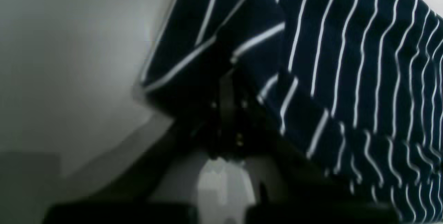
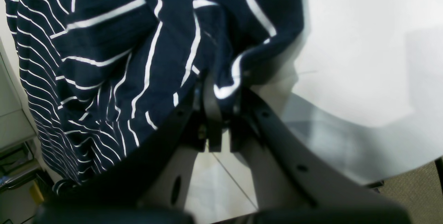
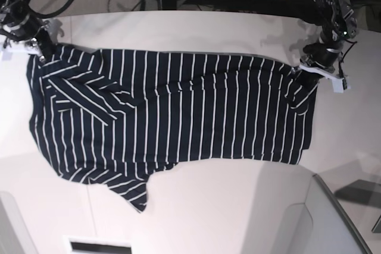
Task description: Layout the t-shirt on the table in an organized manner, then fold the t-shirt properly
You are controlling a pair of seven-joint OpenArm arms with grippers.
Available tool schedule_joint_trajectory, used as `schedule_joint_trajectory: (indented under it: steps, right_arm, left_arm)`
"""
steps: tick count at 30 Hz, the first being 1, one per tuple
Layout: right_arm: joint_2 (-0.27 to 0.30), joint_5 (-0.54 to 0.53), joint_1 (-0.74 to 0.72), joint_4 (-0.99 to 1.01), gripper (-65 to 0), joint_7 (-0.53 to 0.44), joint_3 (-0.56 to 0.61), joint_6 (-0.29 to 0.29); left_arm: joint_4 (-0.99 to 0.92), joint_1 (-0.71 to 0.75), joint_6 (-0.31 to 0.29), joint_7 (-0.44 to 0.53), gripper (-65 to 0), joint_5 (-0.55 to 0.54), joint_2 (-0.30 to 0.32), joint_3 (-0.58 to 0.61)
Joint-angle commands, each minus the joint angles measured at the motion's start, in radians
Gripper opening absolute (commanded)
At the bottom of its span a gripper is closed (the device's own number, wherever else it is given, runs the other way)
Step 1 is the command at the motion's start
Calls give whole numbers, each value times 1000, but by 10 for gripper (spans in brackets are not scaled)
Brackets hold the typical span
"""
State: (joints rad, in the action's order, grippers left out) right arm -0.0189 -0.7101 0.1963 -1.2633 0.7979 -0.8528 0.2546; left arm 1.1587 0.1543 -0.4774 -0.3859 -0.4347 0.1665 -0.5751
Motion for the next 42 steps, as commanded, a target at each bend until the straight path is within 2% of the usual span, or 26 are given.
schedule_joint_trajectory:
  steps: [1, 4, 6, 11, 16, 19, 21, 27, 33, 35, 37, 39, 42]
  right_arm:
    - [7, 14, 1, -11, -650, 13, 0, -2]
    - [7, 14, 1, -11, -650, 13, 0, -2]
    - [7, 14, 1, -11, -650, 13, 0, -2]
    - [7, 14, 1, -11, -650, 13, 0, -2]
    - [7, 14, 1, -11, -650, 13, 0, -2]
    - [7, 14, 1, -11, -650, 15, 0, -2]
    - [7, 14, 1, -11, -650, 15, 0, -2]
    - [7, 14, 1, -11, -650, 15, 0, -2]
    - [7, 14, -1, -11, -650, 15, 0, -2]
    - [7, 14, -1, -11, -650, 15, 2, -2]
    - [10, 14, -1, -11, -650, 15, 2, -2]
    - [21, 14, -1, -9, -650, 15, 2, -2]
    - [26, 14, -1, -9, -650, 15, 2, -2]
  left_arm:
    - [11, -11, -5, 17, -650, -11, 9, -4]
    - [5, -40, -5, 17, -650, -10, -3, 0]
    - [4, -57, 6, 17, -650, -10, -3, 43]
    - [2, -132, 79, 17, -650, -19, -8, 148]
    - [14, -170, 141, 17, -650, -19, -28, 163]
    - [53, -121, 164, 17, -650, -17, -12, 155]
    - [106, -49, 184, 18, -650, -19, 6, 109]
    - [241, 140, 184, 21, -650, -19, 6, 2]
    - [209, 166, 179, 23, -642, -19, 5, -56]
    - [177, 161, 179, 25, -448, -19, 5, -58]
    - [139, 147, 179, 26, -295, -19, 5, -52]
    - [93, 124, 177, 26, -222, -19, 5, -49]
    - [34, 81, 177, 26, -216, -19, 3, -47]
